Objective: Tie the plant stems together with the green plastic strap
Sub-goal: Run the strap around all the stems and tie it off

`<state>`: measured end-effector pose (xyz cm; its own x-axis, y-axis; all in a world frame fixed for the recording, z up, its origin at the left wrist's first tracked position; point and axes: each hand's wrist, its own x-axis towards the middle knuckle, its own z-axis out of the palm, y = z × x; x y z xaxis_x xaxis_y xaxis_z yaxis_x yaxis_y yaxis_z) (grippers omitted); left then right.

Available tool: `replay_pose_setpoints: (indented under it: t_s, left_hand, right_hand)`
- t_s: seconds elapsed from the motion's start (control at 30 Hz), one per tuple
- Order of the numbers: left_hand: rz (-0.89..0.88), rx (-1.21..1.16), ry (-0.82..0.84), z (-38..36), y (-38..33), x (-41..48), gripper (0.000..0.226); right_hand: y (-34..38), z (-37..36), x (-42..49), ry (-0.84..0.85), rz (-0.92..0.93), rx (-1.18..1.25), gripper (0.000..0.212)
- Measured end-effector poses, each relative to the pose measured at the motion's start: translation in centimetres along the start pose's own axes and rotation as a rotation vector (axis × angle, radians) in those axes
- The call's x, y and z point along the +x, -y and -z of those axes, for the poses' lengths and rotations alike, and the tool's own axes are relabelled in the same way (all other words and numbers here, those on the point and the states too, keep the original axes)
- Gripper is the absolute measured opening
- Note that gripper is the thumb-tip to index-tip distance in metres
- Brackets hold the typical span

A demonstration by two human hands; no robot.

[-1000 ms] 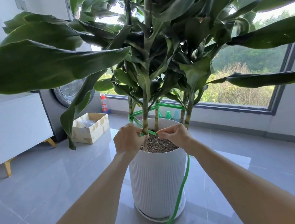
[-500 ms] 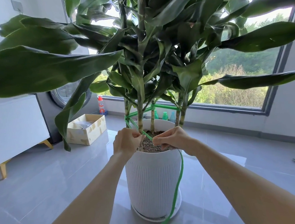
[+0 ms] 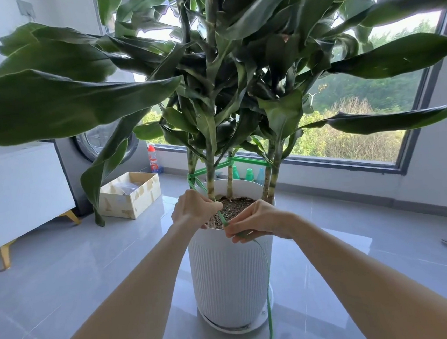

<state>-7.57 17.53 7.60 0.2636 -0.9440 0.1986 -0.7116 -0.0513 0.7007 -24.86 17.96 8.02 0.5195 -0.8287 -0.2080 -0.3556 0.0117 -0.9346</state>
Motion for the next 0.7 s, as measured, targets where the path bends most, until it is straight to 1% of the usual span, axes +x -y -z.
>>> replay_pose_setpoints:
  t_s: [0.07, 0.13, 0.27, 0.33, 0.37, 0.43, 0.5, 0.57, 0.63, 0.7]
  left_hand:
    - [-0.035, 0.043, 0.014, 0.2, 0.0, 0.0, 0.014]
    - [-0.079, 0.078, 0.007, 0.2, 0.2, -0.1, 0.013]
    - [-0.133, 0.141, -0.044, 0.6, 0.8, -0.3, 0.013]
    - [-0.157, 0.141, -0.057, 0.9, 1.2, -0.3, 0.013]
    - [-0.168, 0.135, -0.061, 1.0, 1.3, -0.3, 0.014]
    - [-0.174, 0.120, -0.077, 1.2, 1.4, -0.5, 0.013]
    - [-0.158, 0.097, -0.102, 1.2, 1.4, -0.6, 0.012]
    - [-0.124, 0.064, -0.100, 1.3, 1.5, -0.5, 0.013]
    - [-0.086, -0.003, -0.056, 1.3, 1.7, -0.2, 0.016]
    - [-0.059, -0.056, -0.015, 1.4, 2.0, -0.1, 0.017]
  right_hand:
    - [-0.1, 0.1, 0.2, 0.030, -0.032, -0.031, 0.021]
    - [-0.3, 0.2, 0.3, 0.071, -0.063, -0.060, 0.023]
    - [-0.7, 0.4, 0.6, 0.142, -0.144, -0.081, 0.033]
    - [-0.6, 0.3, 0.8, 0.134, -0.160, -0.053, 0.035]
    - [-0.5, 0.2, 1.0, 0.104, -0.150, -0.036, 0.033]
    - [-0.3, -0.2, 1.4, -0.033, -0.085, -0.042, 0.025]
    - [-0.2, -0.7, 2.0, -0.273, 0.004, -0.098, 0.017]
    - [-0.2, -1.4, 2.8, -0.498, 0.082, -0.170, 0.019]
    - [-0.1, -2.3, 3.6, -0.631, 0.136, -0.247, 0.022]
    - [0.2, -3.2, 4.1, -0.695, 0.164, -0.292, 0.019]
